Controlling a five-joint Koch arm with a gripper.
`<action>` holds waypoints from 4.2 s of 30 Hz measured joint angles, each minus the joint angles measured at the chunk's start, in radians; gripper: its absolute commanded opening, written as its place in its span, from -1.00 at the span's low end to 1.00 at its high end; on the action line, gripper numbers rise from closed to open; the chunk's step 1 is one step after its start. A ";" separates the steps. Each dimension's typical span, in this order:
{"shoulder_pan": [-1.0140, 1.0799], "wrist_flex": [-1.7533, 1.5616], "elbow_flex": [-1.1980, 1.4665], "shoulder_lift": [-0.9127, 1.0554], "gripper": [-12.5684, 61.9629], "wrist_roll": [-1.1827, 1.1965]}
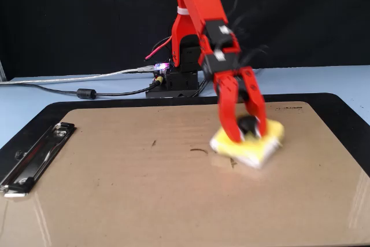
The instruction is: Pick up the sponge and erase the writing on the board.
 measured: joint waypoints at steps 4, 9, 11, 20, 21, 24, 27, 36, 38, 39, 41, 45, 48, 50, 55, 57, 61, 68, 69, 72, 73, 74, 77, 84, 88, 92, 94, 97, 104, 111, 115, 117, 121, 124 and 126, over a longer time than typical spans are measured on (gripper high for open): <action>0.025 0.028 0.167 0.221 -0.88 0.018; 0.038 0.012 -0.207 -0.129 -0.88 0.043; 0.075 -0.015 -0.291 -0.224 -0.88 0.043; 0.224 -0.067 0.140 0.115 -0.88 0.189; 0.222 -0.069 0.118 0.106 -0.88 0.192; 0.213 -0.095 -0.080 -0.109 -0.88 0.196; 0.189 -0.160 -0.336 -0.330 -0.88 0.196; 0.242 -0.192 0.222 0.100 -0.88 0.199; 0.308 -0.175 0.288 0.233 -0.88 0.218; 0.324 -0.158 0.287 0.255 -0.88 0.230; 0.336 -0.149 0.239 0.210 -0.88 0.272; 0.337 -0.155 -0.072 -0.100 -0.88 0.299; 0.350 -0.166 -0.189 -0.229 -0.88 0.298; 0.368 -0.175 -0.092 -0.152 -0.88 0.298; 0.443 -0.198 0.242 0.137 -0.88 0.299; 0.454 -0.219 0.238 0.123 -0.88 0.302; 0.446 -0.330 -0.015 -0.166 -0.88 0.311; 0.586 -0.367 0.120 -0.048 -0.88 0.382; 0.634 -0.367 0.204 0.034 -0.88 0.417; 0.733 -0.357 0.322 0.178 -0.88 0.453; 0.750 -0.359 0.353 0.199 -0.88 0.456; 0.752 -0.357 0.353 0.202 -0.88 0.459; 0.756 -0.367 0.301 0.129 -0.88 0.460; 0.716 -0.422 0.192 -0.003 -0.88 0.433; 0.726 -0.416 0.476 0.262 -0.88 0.416; 0.710 -0.403 0.463 0.302 -0.88 0.380; 0.686 -0.403 0.339 0.184 -0.88 0.370; 0.621 -0.485 0.156 -0.040 -0.88 0.360; 0.336 -0.607 0.239 -0.061 -0.88 0.175; 0.109 -0.611 -0.011 -0.264 -0.88 0.140; 0.052 -0.626 -0.187 -0.474 -0.88 0.140; 0.049 -0.627 -0.150 -0.446 -0.88 0.138; 0.029 -0.629 -0.051 -0.341 -0.88 0.118; 0.028 -0.627 -0.048 -0.321 -0.88 0.110; 0.011 -0.626 -0.055 -0.328 -0.88 0.112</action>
